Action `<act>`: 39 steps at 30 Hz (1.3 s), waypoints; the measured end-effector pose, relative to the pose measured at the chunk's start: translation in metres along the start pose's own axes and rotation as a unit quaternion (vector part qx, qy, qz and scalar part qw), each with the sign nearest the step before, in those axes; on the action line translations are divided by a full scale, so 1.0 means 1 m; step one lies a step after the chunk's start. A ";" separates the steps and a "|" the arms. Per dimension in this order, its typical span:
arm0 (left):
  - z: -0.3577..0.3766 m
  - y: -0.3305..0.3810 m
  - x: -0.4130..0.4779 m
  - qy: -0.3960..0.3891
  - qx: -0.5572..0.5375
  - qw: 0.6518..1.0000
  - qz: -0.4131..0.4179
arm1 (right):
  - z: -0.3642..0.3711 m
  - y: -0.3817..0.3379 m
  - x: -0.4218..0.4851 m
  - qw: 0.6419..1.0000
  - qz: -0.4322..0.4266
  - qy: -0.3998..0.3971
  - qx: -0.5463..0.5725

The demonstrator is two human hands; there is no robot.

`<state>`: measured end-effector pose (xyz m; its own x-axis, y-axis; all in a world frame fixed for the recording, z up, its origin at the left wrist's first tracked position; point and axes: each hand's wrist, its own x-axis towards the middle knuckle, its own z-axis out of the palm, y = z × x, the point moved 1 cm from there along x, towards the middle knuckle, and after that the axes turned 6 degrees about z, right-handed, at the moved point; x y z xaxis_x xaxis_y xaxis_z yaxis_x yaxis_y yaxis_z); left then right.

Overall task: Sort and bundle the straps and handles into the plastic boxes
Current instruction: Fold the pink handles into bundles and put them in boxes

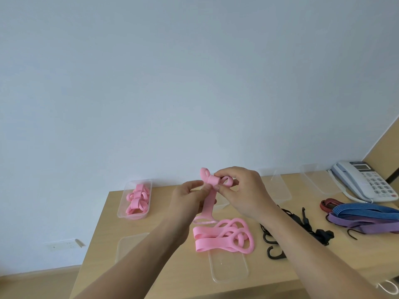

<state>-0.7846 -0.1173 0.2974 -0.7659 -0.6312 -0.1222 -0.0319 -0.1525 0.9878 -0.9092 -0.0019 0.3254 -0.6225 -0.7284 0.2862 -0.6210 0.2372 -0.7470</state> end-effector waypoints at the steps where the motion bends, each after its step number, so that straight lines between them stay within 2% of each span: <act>1: 0.000 0.000 0.000 -0.002 0.005 1.000 0.000 | 0.001 0.001 0.000 1.000 -0.005 0.010 -0.001; 9: -0.001 0.002 0.002 -0.037 -0.020 0.999 -0.020 | 0.008 0.005 -0.005 0.992 -0.077 0.089 -0.038; 15: 0.000 -0.002 0.005 -0.049 -0.040 0.998 0.003 | 0.011 0.004 -0.006 0.988 -0.109 0.086 -0.064; 17: 0.000 -0.005 0.006 -0.051 -0.040 0.998 0.011 | 0.009 0.004 -0.005 0.994 -0.086 0.067 -0.017; 19: -0.001 -0.006 0.007 -0.044 -0.040 0.998 0.016 | 0.008 0.005 -0.001 0.999 -0.024 0.045 0.013; 22: -0.002 -0.007 0.010 -0.035 -0.032 0.999 0.022 | 0.009 0.012 0.006 0.997 0.060 -0.019 -0.040; 25: -0.005 -0.008 0.013 -0.010 -0.037 0.999 0.010 | 0.012 0.013 0.007 0.996 0.058 -0.056 -0.043; 28: -0.007 -0.009 0.014 0.002 -0.040 0.999 -0.004 | 0.015 0.013 0.006 0.997 0.063 -0.040 -0.033; 32: -0.009 -0.009 0.013 -0.034 -0.017 0.999 -0.003 | 0.017 0.015 0.007 0.995 0.094 -0.031 0.014; 35: -0.014 -0.009 0.012 -0.032 0.011 0.999 -0.006 | 0.016 0.015 0.007 0.992 0.108 -0.021 0.054; 39: -0.018 -0.012 0.013 -0.037 -0.004 0.999 -0.025 | 0.019 0.011 0.008 0.990 0.114 0.001 0.088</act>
<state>-0.7822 -0.1371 0.2826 -0.8088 -0.5646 -0.1643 -0.0668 -0.1893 0.9796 -0.9114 -0.0172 0.3082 -0.7377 -0.6679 0.0985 -0.3720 0.2803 -0.8849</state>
